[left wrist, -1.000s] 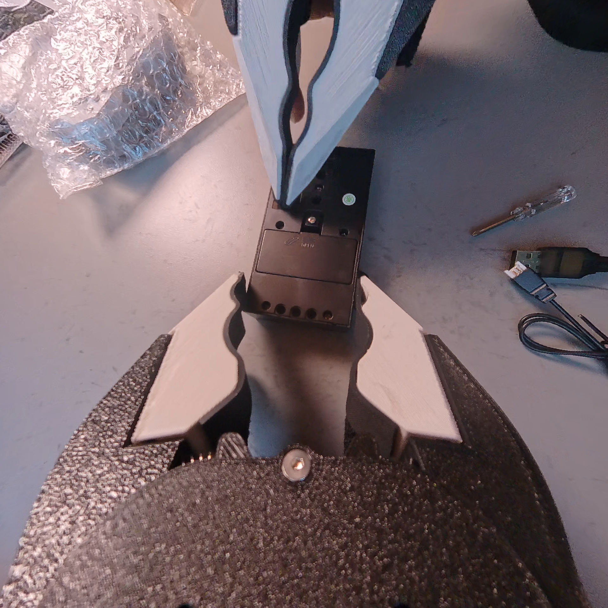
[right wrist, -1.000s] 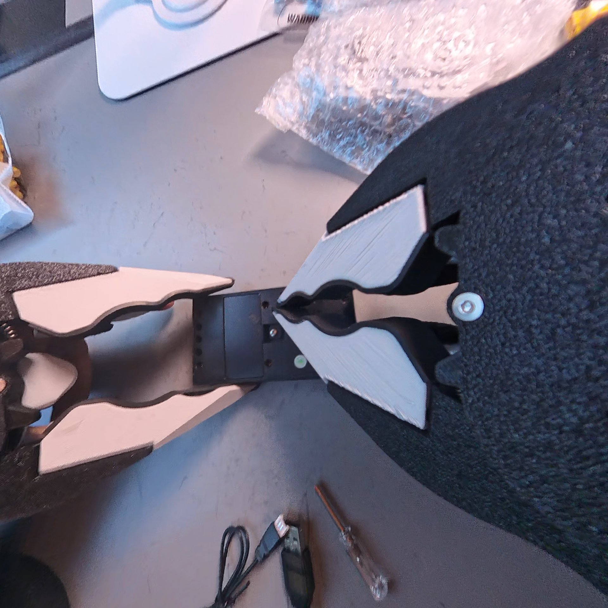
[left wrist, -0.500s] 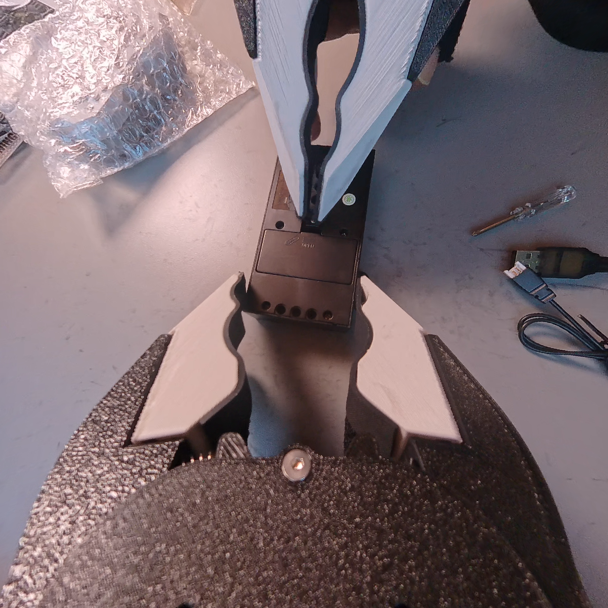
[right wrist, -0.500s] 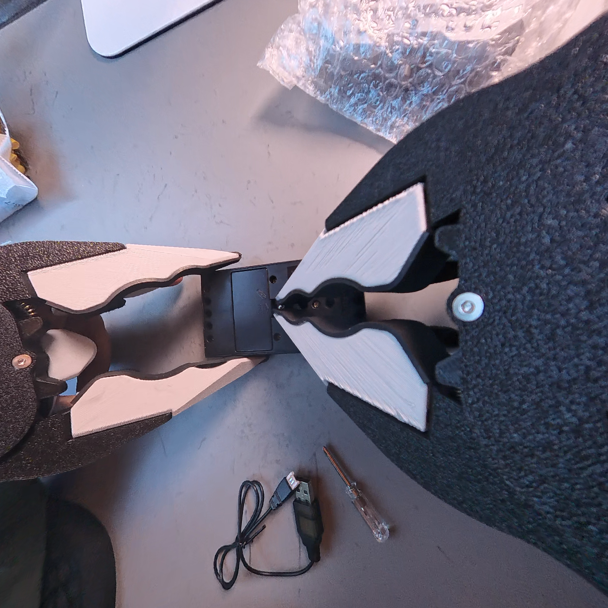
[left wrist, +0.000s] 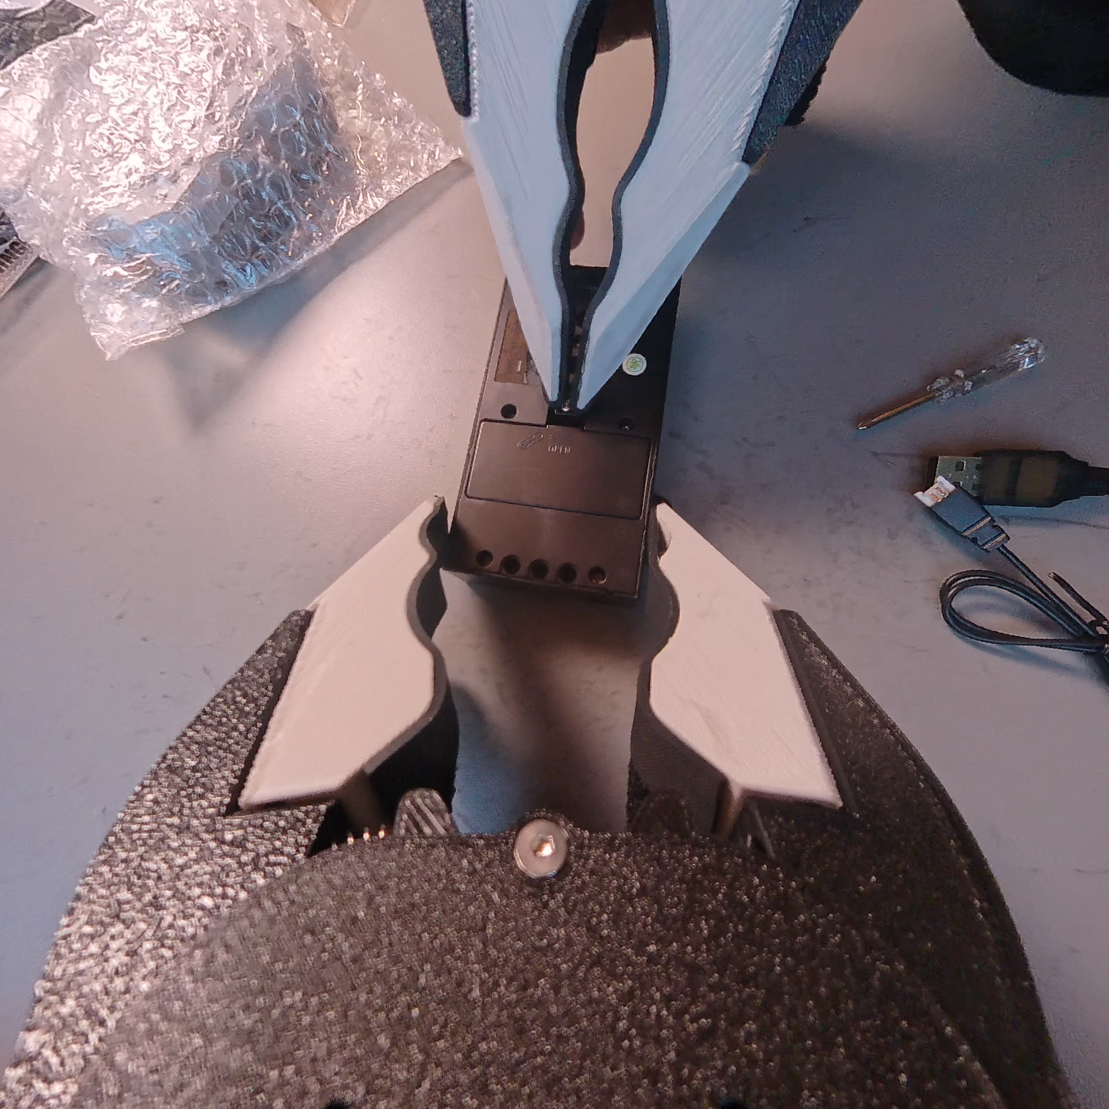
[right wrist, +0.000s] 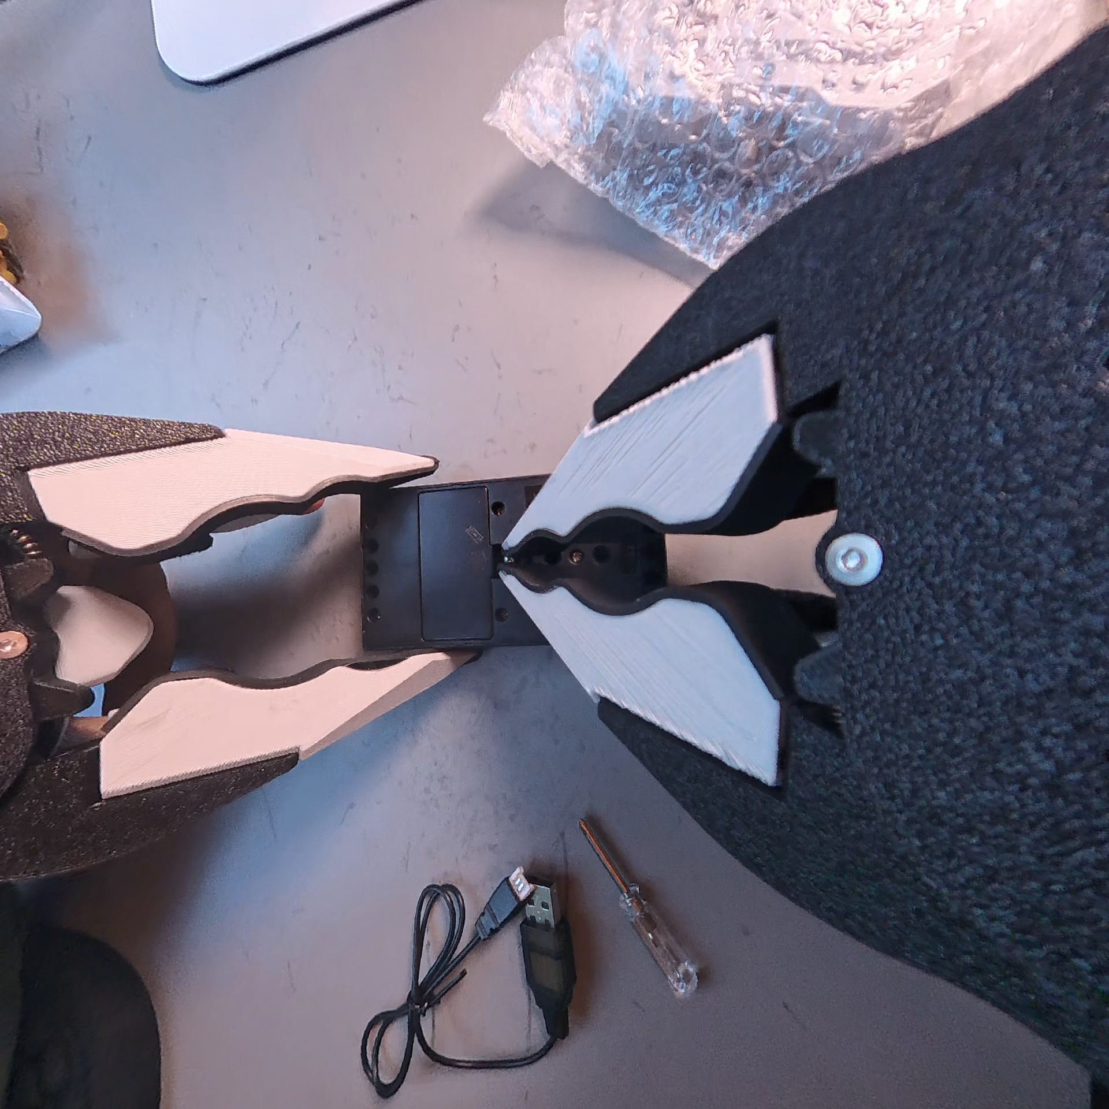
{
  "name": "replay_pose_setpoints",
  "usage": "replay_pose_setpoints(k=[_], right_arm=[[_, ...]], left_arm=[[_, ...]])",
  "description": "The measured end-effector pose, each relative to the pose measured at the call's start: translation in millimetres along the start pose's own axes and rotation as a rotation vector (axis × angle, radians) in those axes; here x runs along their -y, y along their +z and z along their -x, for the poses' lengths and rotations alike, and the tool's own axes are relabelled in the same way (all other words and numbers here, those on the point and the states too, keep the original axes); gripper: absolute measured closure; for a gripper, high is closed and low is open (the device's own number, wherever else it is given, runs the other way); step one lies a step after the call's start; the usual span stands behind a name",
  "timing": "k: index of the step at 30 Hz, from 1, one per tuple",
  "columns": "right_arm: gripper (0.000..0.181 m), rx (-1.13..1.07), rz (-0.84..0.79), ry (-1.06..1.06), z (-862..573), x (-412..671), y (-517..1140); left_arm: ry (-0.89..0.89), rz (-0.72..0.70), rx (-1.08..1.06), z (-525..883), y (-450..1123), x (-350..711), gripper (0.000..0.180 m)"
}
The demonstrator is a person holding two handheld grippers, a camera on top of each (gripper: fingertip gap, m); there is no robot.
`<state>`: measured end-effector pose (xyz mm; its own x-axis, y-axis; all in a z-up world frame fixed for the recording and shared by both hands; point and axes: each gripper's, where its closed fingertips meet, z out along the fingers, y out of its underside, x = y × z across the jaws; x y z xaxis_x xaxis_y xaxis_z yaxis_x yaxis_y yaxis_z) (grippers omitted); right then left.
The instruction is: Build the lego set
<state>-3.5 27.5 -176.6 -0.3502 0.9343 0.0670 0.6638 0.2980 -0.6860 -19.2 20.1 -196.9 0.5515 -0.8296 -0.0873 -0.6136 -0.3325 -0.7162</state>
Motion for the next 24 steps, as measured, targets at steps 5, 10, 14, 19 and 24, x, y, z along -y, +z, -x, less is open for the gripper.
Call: replay_pose_setpoints(k=[5, 10, 14, 19, 24], right_arm=[[0.181, -0.167, 0.013, -0.066, -16, -2, -3], [0.181, -0.361, -0.098, -0.025, -42, 6, -20], [0.181, -0.271, -0.137, -0.014, -30, 12, -27], [0.180, -0.185, -0.083, -0.004, -10, -1, -6], [0.164, -0.264, -0.136, 0.046, -30, 5, -17]], left_arm=[[-0.043, -0.004, 0.007, 5, -1, 0, 0.115], [-0.042, -0.003, 0.005, 4, -2, -2, 0.115], [-0.045, -0.003, 0.006, 4, -2, -2, 0.115], [-0.038, -0.004, 0.007, 4, -2, -1, 0.115], [0.037, -0.017, 0.051, 5, -3, 1, 0.115]])
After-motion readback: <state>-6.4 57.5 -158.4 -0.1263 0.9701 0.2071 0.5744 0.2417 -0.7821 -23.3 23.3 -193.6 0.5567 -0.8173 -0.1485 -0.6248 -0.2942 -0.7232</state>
